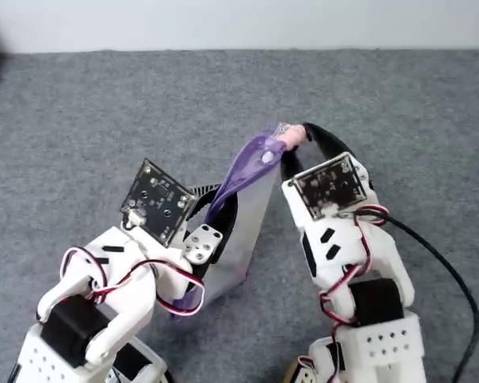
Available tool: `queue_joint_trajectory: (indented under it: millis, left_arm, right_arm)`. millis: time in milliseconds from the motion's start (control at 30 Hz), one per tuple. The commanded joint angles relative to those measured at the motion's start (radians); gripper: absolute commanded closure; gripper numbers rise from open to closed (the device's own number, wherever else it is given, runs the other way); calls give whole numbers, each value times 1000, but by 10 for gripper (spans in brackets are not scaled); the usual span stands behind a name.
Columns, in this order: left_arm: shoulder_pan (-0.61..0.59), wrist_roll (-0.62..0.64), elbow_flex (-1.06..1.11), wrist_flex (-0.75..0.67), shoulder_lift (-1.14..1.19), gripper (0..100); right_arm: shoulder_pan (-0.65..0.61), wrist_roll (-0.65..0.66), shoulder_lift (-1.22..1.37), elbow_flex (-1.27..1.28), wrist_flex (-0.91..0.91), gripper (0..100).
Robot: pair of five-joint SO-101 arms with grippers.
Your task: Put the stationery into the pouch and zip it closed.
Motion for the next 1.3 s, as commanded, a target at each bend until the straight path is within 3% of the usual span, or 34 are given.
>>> queue_joint_trajectory:
  millis: [0,400,700,1133,1267]
  left_arm:
    - [-12,8,-82,-23,-12,991]
    - [-12,8,-174,57,-14,991]
    - [-12,8,-219,94,-20,991]
    - [-12,8,-219,87,-18,987]
    - [-15,6,-189,92,-12,916]
  right_arm:
    - [120,5,-7,92,-96,991]
    - [213,8,-7,275,-220,991]
    - [384,8,-7,351,-220,991]
    - [384,41,-19,373,-219,991]
    - [364,38,-19,373,-219,991]
